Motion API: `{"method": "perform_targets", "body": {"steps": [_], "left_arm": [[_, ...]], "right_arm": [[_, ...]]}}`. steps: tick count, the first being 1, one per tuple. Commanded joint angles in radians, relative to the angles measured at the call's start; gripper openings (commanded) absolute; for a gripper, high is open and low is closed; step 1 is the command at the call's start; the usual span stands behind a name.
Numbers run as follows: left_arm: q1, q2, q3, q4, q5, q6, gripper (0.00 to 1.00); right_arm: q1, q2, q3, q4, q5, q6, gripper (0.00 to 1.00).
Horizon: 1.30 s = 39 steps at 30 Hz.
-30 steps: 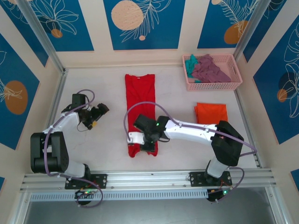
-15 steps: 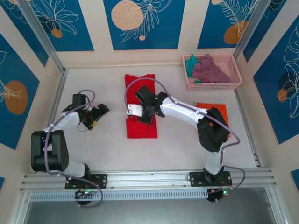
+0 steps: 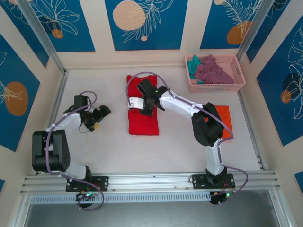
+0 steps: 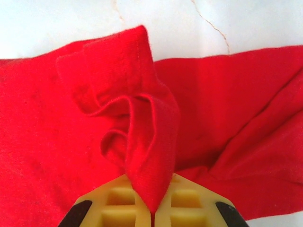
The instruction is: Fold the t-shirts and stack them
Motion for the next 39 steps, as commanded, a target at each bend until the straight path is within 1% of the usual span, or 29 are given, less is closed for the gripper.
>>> {"method": "perform_targets", "body": {"steps": [1, 7, 20, 26, 29, 32, 33, 34, 35, 37, 38, 39], "left_arm": [[-0.007, 0.02, 0.001, 0.014, 0.029, 0.003, 1.0], [-0.007, 0.018, 0.001, 0.017, 0.032, 0.0, 1.0], [-0.016, 0.015, 0.002, 0.018, 0.033, 0.0, 1.0], [-0.029, 0.016, 0.0, 0.017, 0.033, -0.003, 1.0], [-0.034, 0.012, 0.0, 0.018, 0.03, -0.004, 1.0], [-0.041, 0.013, 0.004, 0.018, 0.03, -0.007, 1.0], [-0.044, 0.012, 0.006, 0.017, 0.03, -0.007, 1.0], [-0.051, 0.012, 0.01, 0.018, 0.029, -0.006, 1.0], [-0.059, 0.009, 0.012, 0.021, 0.026, -0.003, 1.0], [-0.086, 0.003, 0.021, 0.024, 0.01, 0.003, 1.0], [-0.098, 0.001, 0.025, 0.027, 0.005, 0.004, 1.0], [-0.113, -0.001, 0.028, 0.033, 0.0, 0.005, 1.0]], "right_arm": [[-0.019, 0.031, 0.05, 0.03, 0.009, -0.028, 0.0], [-0.036, 0.079, 0.093, 0.039, 0.009, -0.038, 0.0], [-0.054, 0.167, 0.132, 0.072, -0.003, -0.03, 0.0], [-0.069, 0.209, 0.156, 0.079, 0.0, -0.026, 0.03], [-0.074, 0.215, 0.155, 0.075, 0.001, -0.023, 0.06], [-0.076, 0.208, 0.154, 0.07, 0.004, -0.017, 0.16], [-0.076, 0.2, 0.153, 0.071, 0.005, -0.01, 0.23], [-0.076, 0.187, 0.152, 0.073, 0.005, -0.002, 0.35], [-0.076, 0.173, 0.149, 0.074, 0.003, 0.005, 0.4], [-0.077, 0.129, 0.126, 0.095, -0.007, 0.037, 0.58], [-0.079, 0.104, 0.109, 0.115, -0.014, 0.057, 0.61], [-0.083, 0.071, 0.082, 0.146, -0.02, 0.084, 0.67]]}}
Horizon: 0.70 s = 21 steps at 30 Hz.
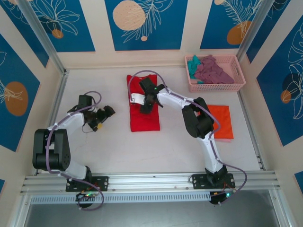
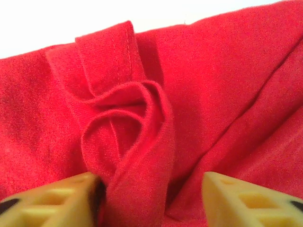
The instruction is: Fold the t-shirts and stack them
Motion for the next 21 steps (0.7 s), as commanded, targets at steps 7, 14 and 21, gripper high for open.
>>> {"method": "perform_targets", "body": {"steps": [7, 14, 21], "left_arm": [[-0.154, 0.012, 0.057, 0.115, 0.002, -0.034, 0.98], [-0.237, 0.155, 0.159, 0.178, 0.042, -0.074, 0.73], [-0.273, 0.332, 0.35, 0.122, 0.039, -0.07, 0.53]], "right_arm": [[-0.028, -0.349, -0.287, 0.314, -0.027, 0.368, 0.7], [-0.045, -0.386, -0.443, 0.402, -0.118, 0.804, 0.59], [-0.045, -0.262, -0.37, 0.348, -0.128, 0.912, 0.51]]}}
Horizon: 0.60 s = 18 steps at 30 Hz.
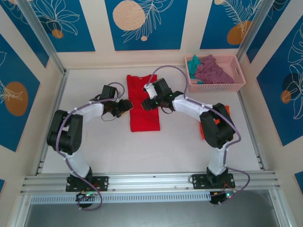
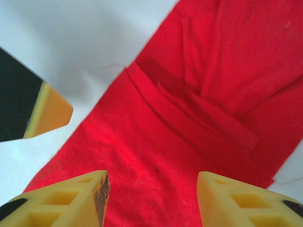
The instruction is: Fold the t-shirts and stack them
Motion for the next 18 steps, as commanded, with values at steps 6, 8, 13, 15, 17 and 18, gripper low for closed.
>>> {"method": "perform_targets", "body": {"steps": [6, 8, 13, 15, 17, 18], "left_arm": [[-0.022, 0.198, 0.207, -0.074, 0.032, -0.007, 0.4], [-0.022, 0.223, 0.213, -0.083, 0.033, -0.012, 0.35], [-0.023, 0.221, 0.154, -0.094, 0.016, -0.01, 0.17], [-0.024, 0.201, 0.116, -0.096, 0.005, -0.004, 0.12], [-0.025, 0.173, 0.069, -0.1, -0.006, 0.001, 0.08], [-0.026, 0.154, 0.04, -0.097, -0.009, 0.001, 0.06]], "right_arm": [[-0.028, 0.197, 0.199, -0.151, -0.027, 0.103, 0.33], [-0.033, 0.23, 0.217, -0.177, -0.027, 0.115, 0.3], [-0.025, 0.229, 0.179, -0.193, -0.037, 0.127, 0.26], [-0.014, 0.205, 0.133, -0.193, -0.032, 0.132, 0.25], [0.001, 0.171, 0.076, -0.191, -0.022, 0.14, 0.25], [0.009, 0.149, 0.042, -0.19, -0.02, 0.145, 0.25]]}}
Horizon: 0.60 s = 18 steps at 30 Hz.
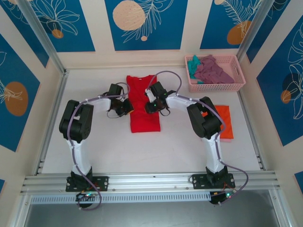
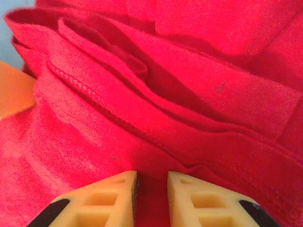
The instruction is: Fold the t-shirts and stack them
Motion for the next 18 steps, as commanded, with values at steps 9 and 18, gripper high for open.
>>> {"method": "perform_targets", "body": {"steps": [9, 18], "left_arm": [[-0.067, -0.217, -0.303, -0.028, -0.006, -0.051, 0.05], [-0.075, -0.388, -0.304, -0.059, -0.069, -0.056, 0.2]], "right_arm": [[0.096, -0.291, -0.348, -0.033, 0.021, 0.068, 0.26], [0.167, -0.579, -0.503, 0.098, 0.019, -0.233, 0.61]]}}
